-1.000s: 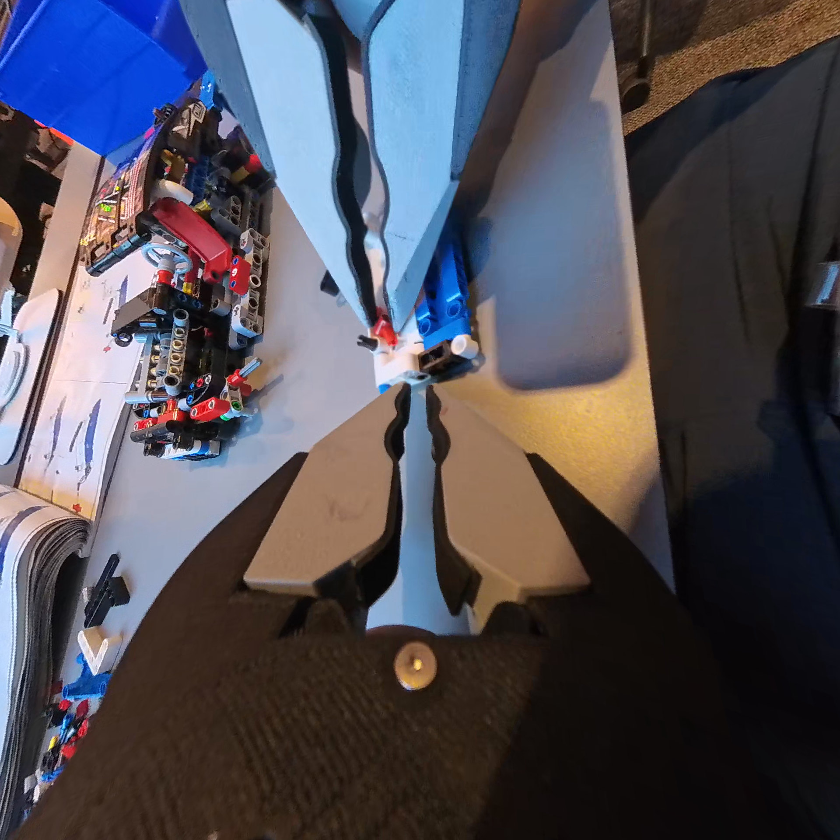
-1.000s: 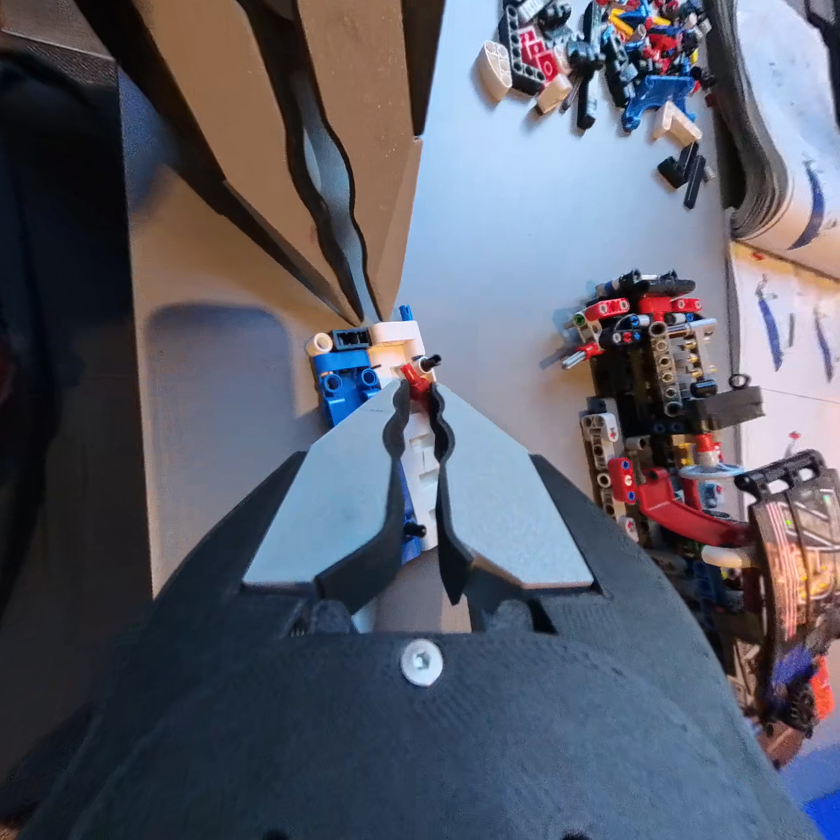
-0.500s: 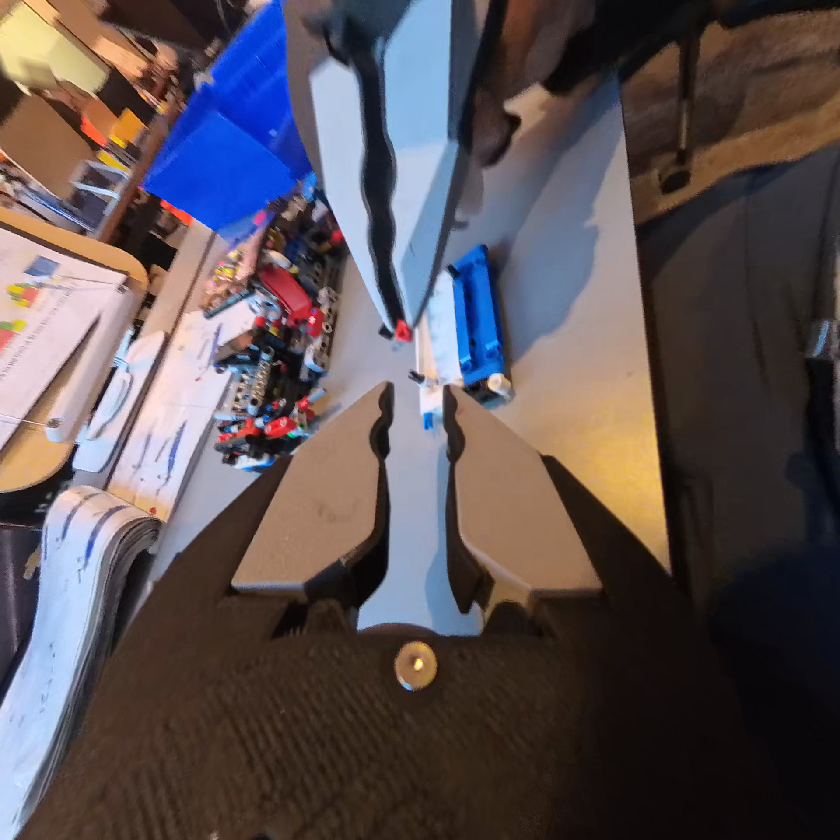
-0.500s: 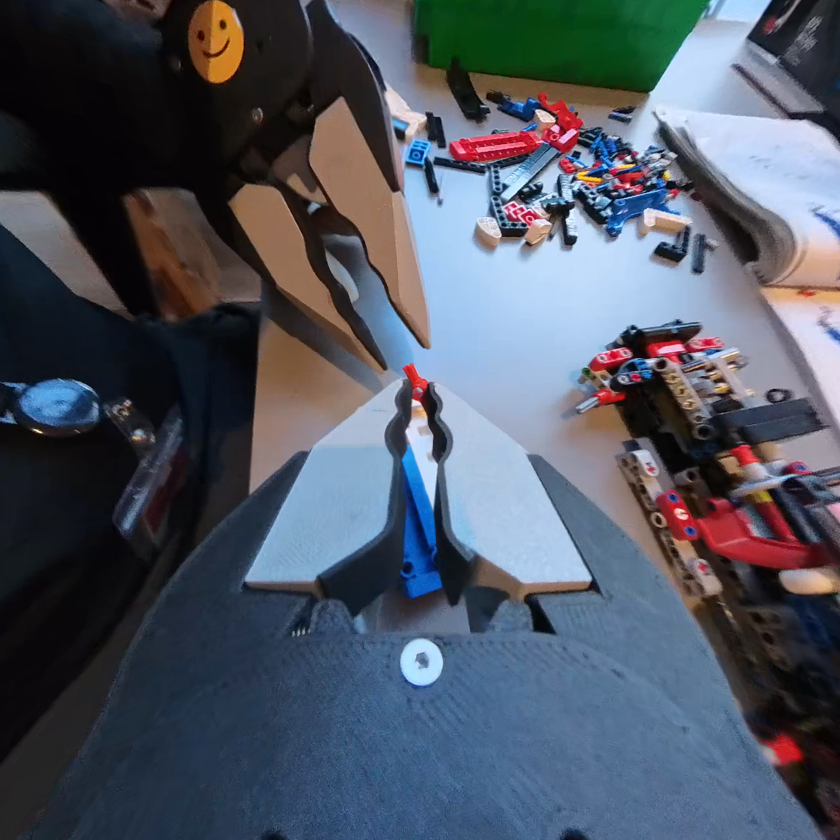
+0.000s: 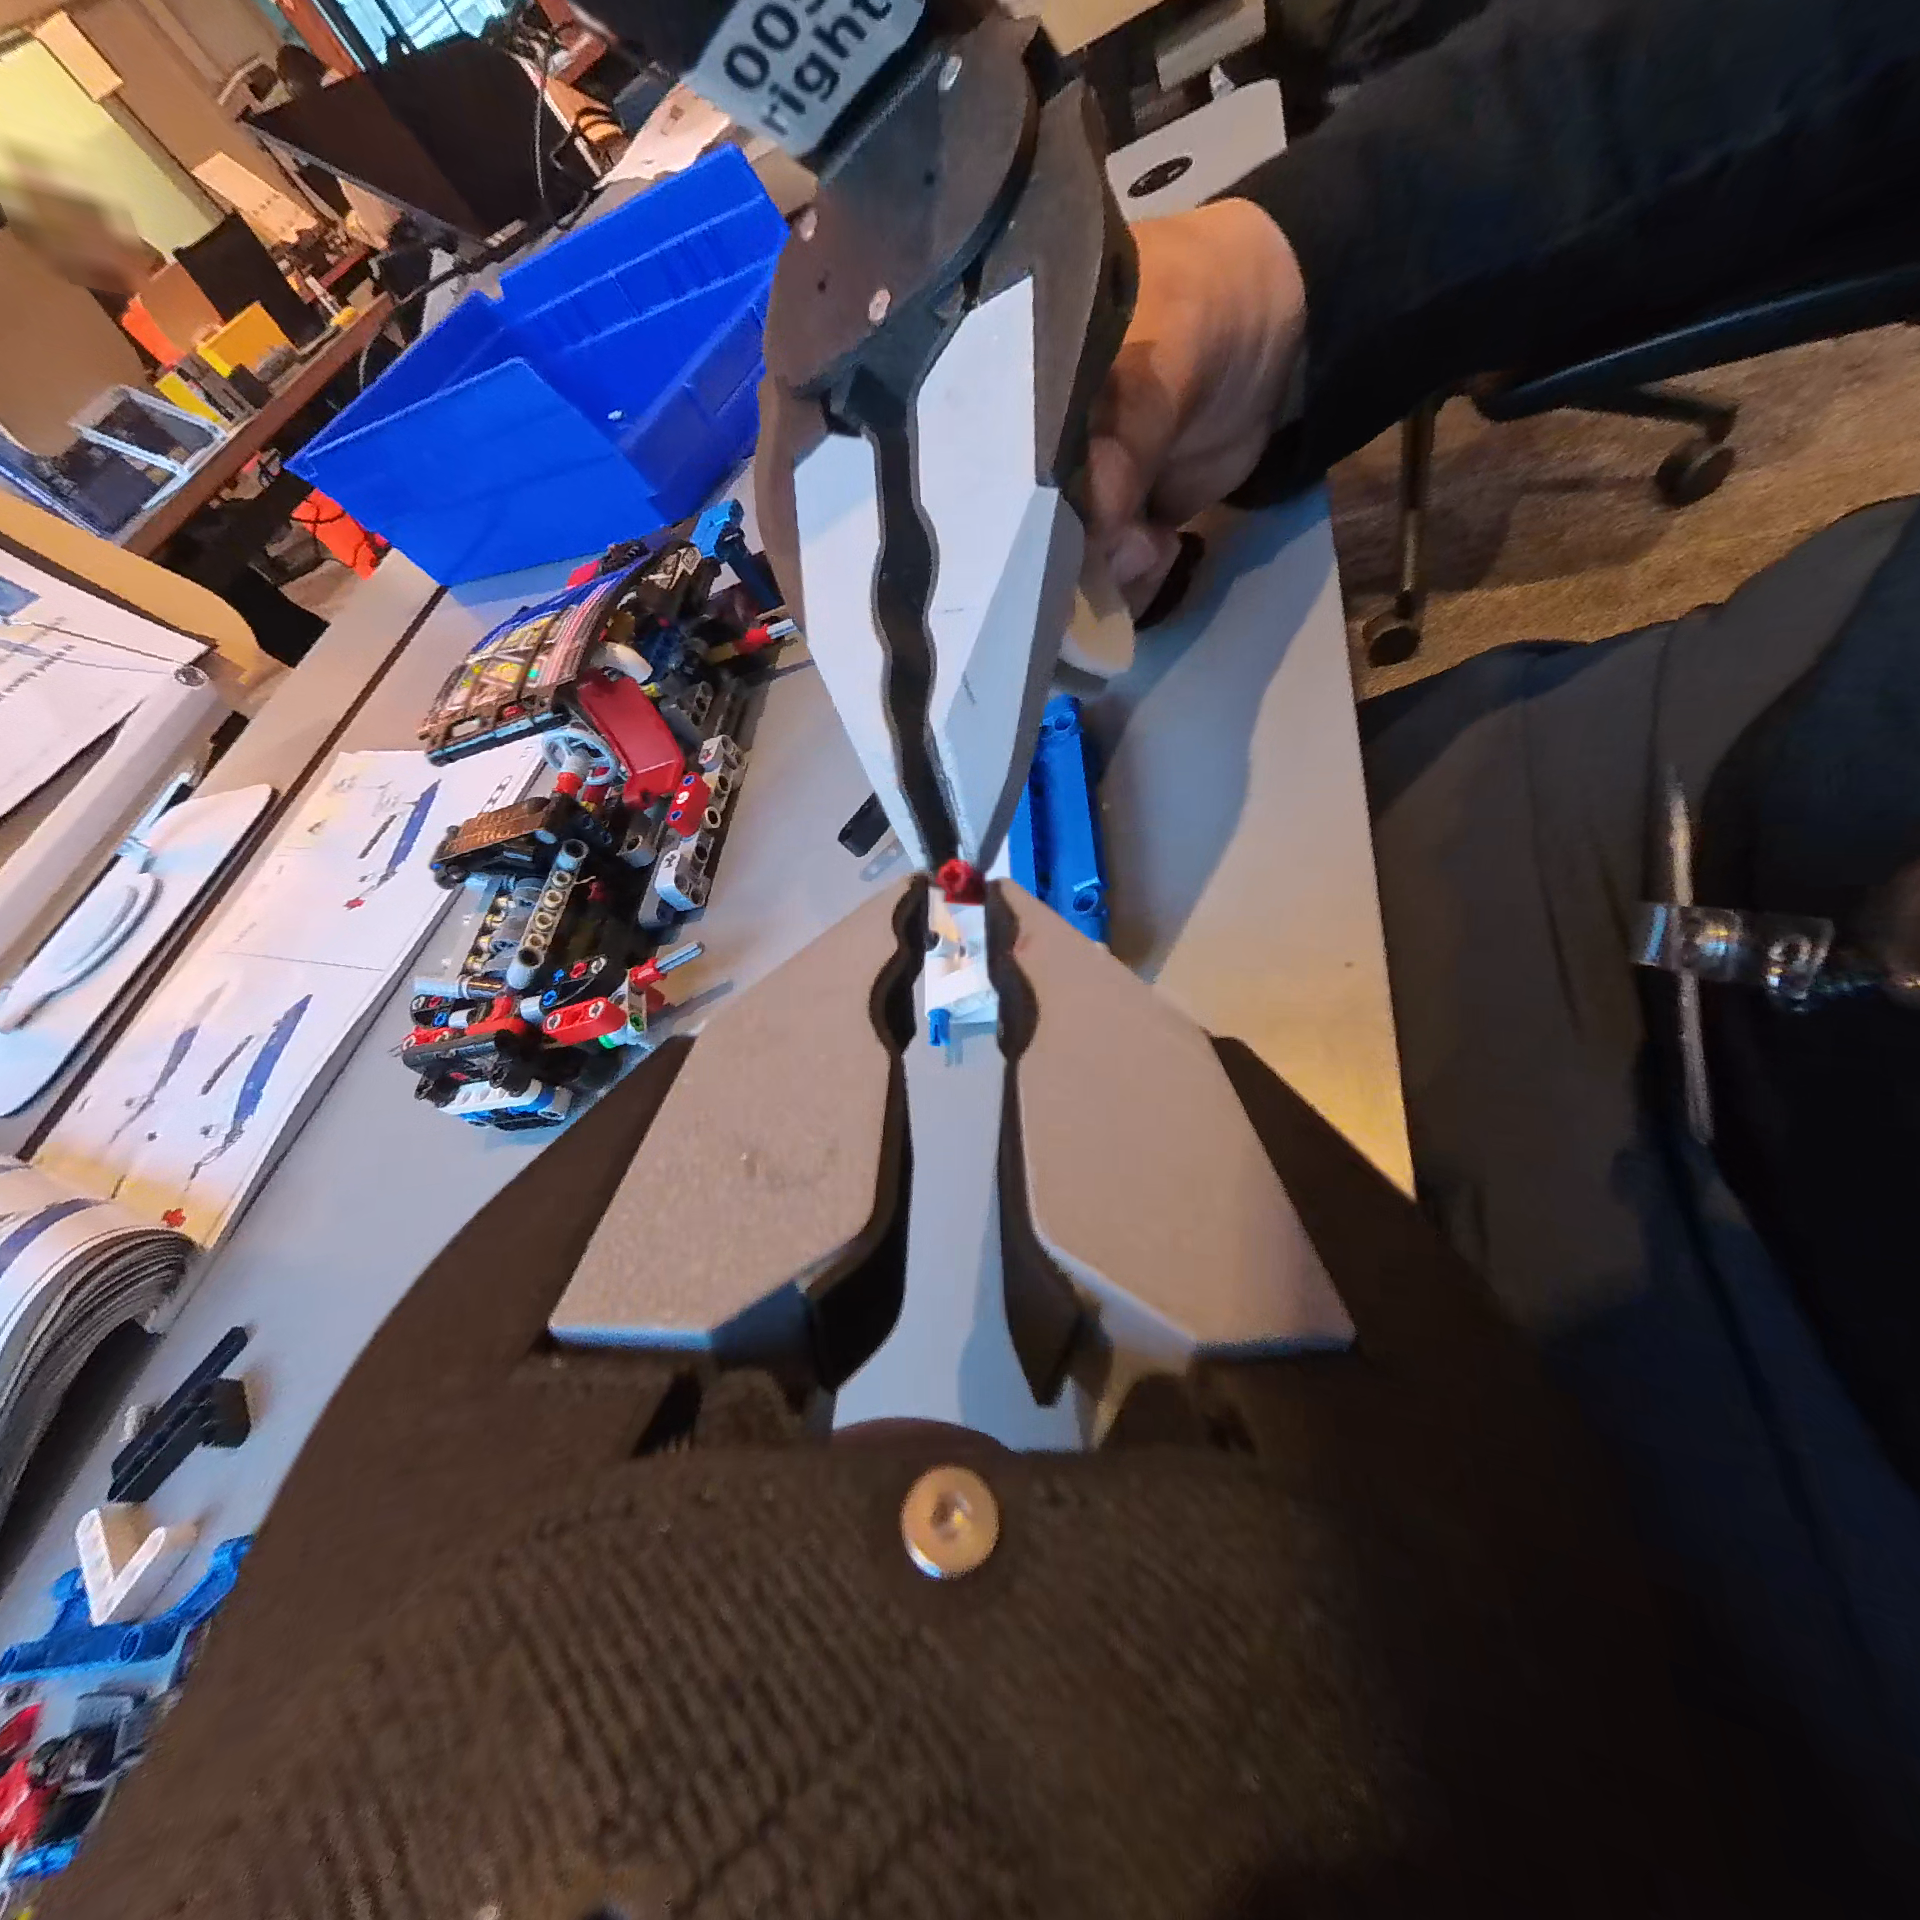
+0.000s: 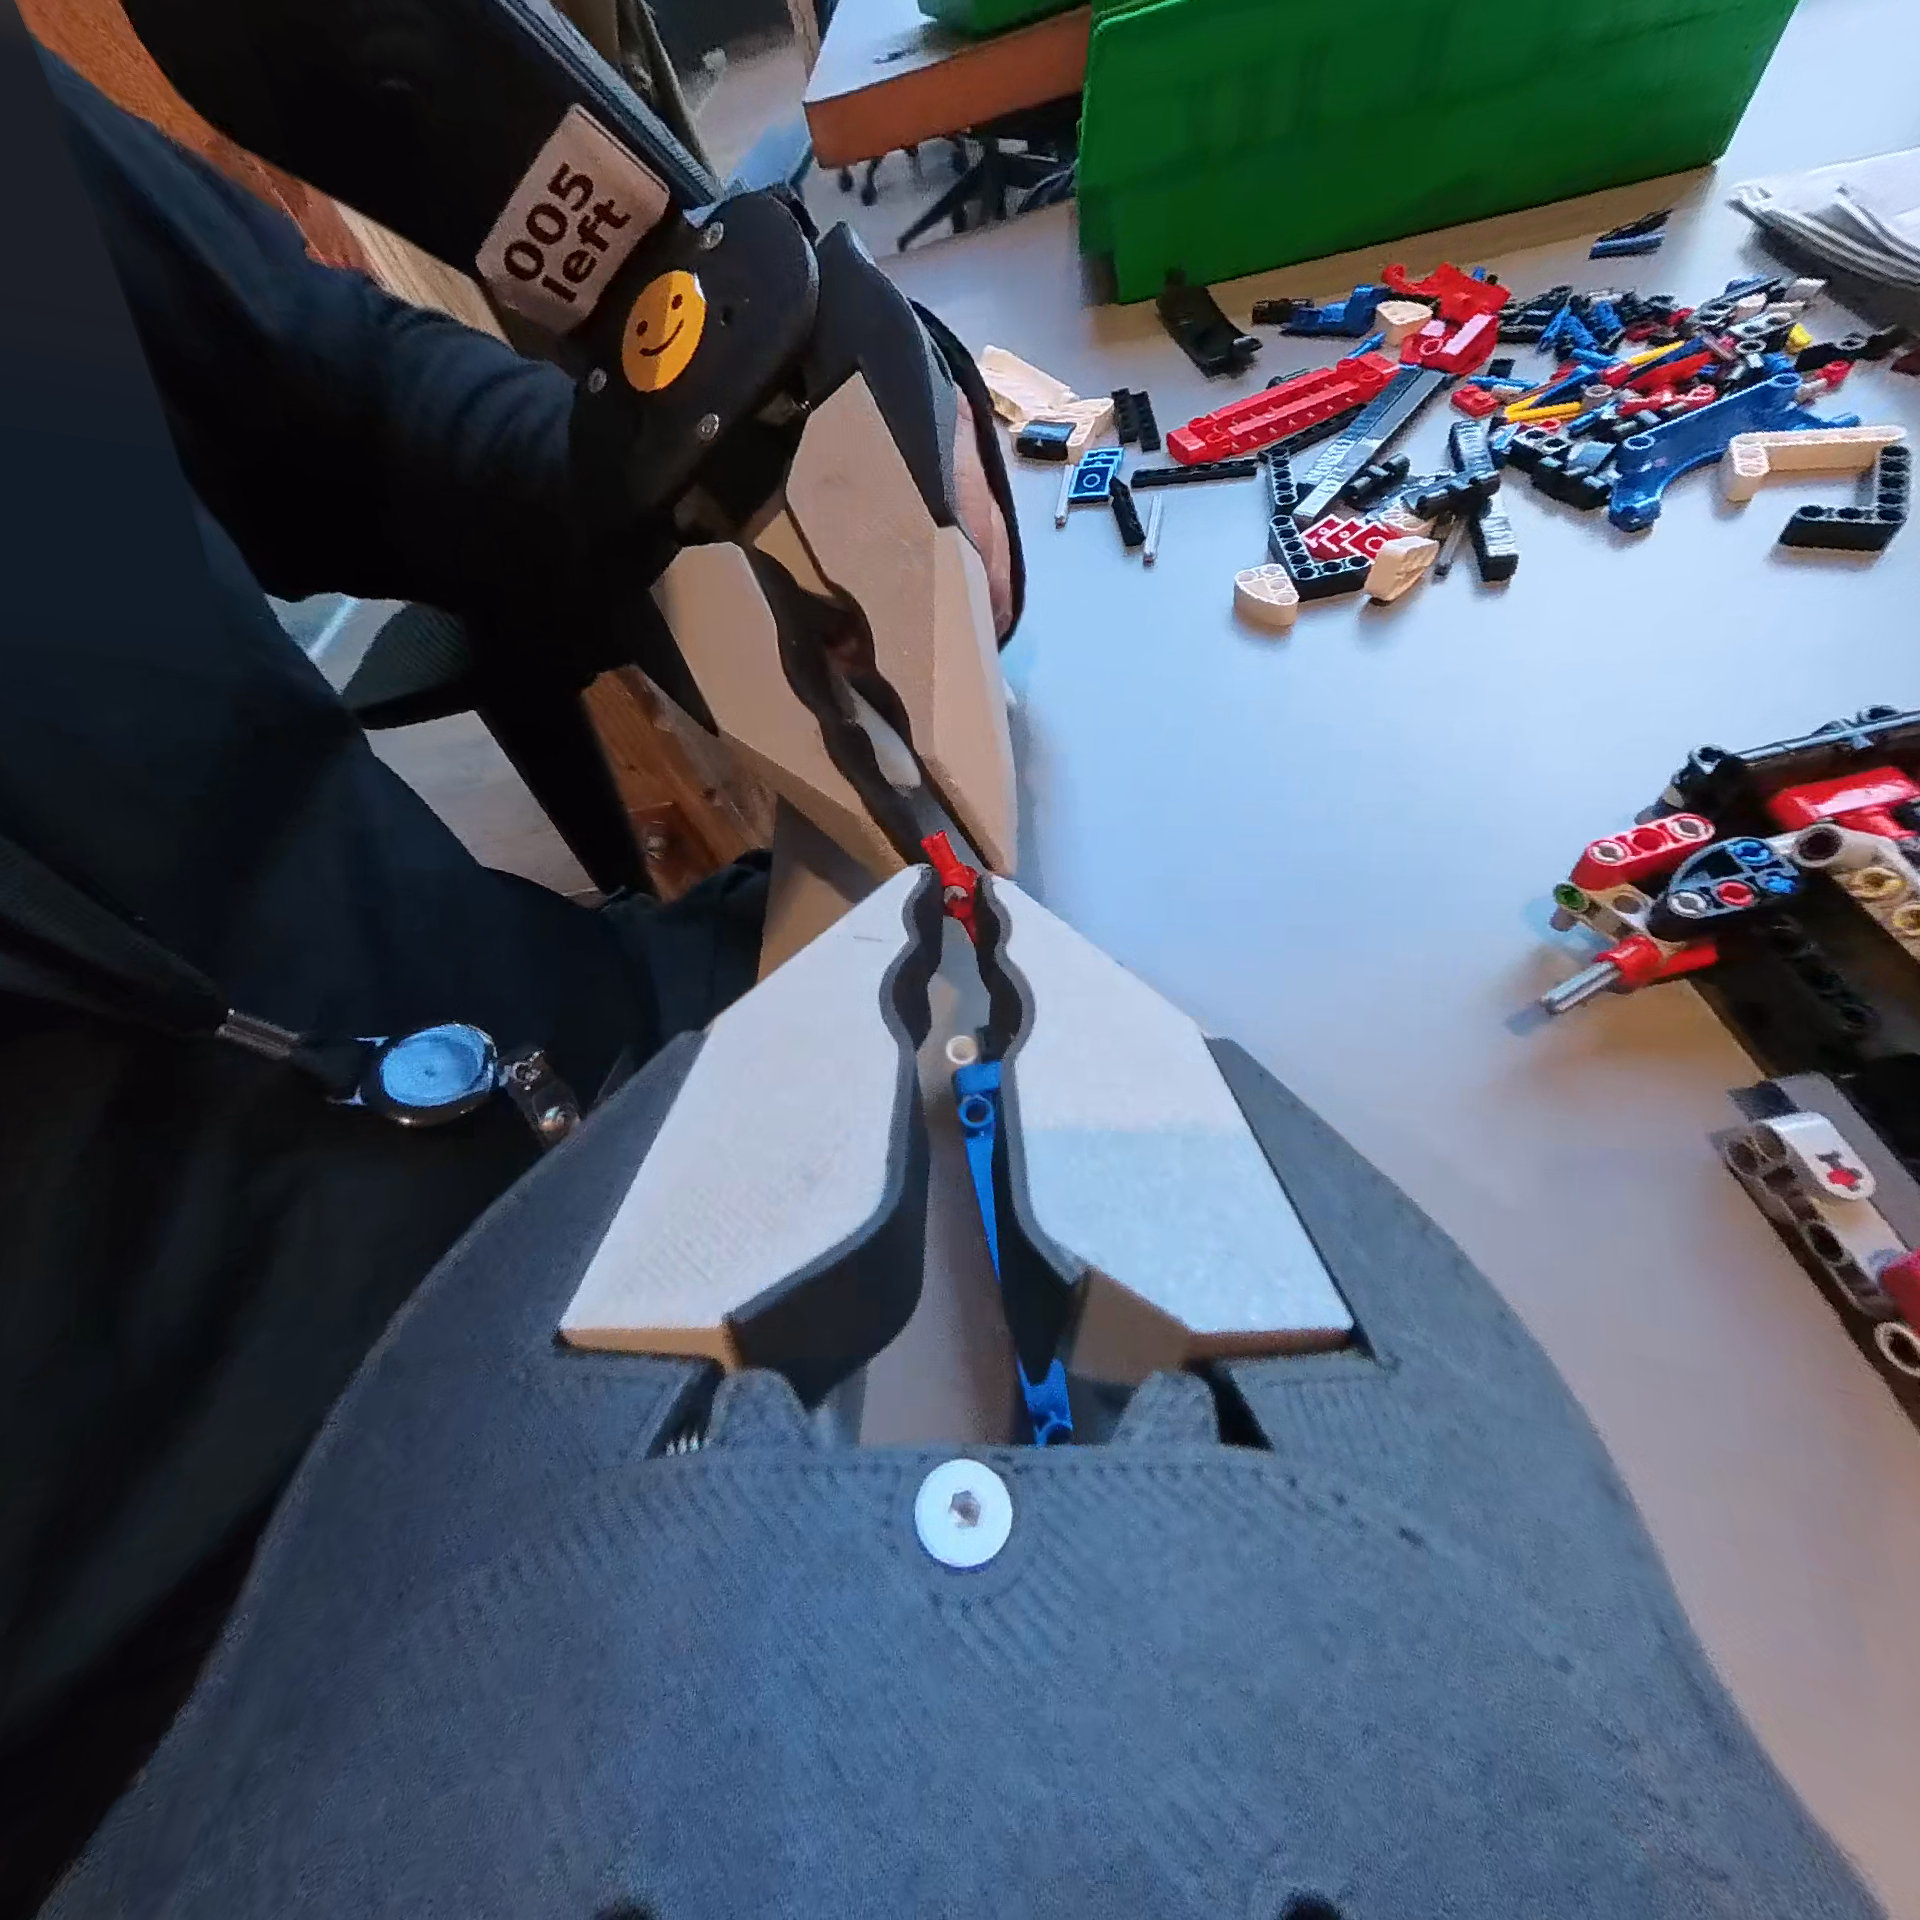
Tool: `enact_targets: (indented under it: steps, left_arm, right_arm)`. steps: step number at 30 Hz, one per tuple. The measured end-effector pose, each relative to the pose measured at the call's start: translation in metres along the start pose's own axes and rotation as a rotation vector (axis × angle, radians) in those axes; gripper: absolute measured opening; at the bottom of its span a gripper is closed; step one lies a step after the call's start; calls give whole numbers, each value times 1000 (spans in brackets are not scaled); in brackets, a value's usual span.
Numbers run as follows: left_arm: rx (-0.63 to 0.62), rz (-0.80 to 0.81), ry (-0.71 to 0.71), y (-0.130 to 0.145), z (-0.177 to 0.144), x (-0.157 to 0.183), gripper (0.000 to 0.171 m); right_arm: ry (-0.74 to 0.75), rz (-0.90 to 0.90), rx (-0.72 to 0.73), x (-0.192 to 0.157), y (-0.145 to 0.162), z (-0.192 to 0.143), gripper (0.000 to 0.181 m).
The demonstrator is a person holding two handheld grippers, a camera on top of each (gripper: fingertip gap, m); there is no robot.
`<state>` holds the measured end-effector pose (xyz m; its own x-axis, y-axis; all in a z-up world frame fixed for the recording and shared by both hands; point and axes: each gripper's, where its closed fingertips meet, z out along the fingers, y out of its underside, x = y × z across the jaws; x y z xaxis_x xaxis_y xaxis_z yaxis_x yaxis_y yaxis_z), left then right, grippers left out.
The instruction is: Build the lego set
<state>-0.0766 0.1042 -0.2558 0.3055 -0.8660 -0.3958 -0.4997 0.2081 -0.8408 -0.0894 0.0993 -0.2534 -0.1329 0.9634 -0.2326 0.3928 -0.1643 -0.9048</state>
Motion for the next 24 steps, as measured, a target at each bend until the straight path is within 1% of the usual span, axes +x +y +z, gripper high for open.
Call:
enact_targets:
  steps: [3,8,10,12,18,21,24]
  left_arm:
    - [21,15,-16,-3,-2,-1,6]
    - [27,79,-105,-7,-4,-8,9]
    - [34,75,-119,-9,-5,-11,9]
    - [51,32,-102,-10,-6,-11,9]
    - [117,-202,-1,-13,-10,-10,2]
    - [109,-235,-6,-10,-10,-15,2]
    - [104,-232,-25,-7,-14,-21,2]
  right_arm:
    - [-26,71,20,1,-2,0,3]
    - [-102,287,74,4,-8,0,3]
    - [-132,350,100,5,-11,-1,3]
    - [-162,383,123,4,-13,-1,3]
    - [-180,388,164,4,-17,-1,2]
    - [-122,352,144,12,-13,-3,2]
    - [-21,257,104,20,-9,-10,12]
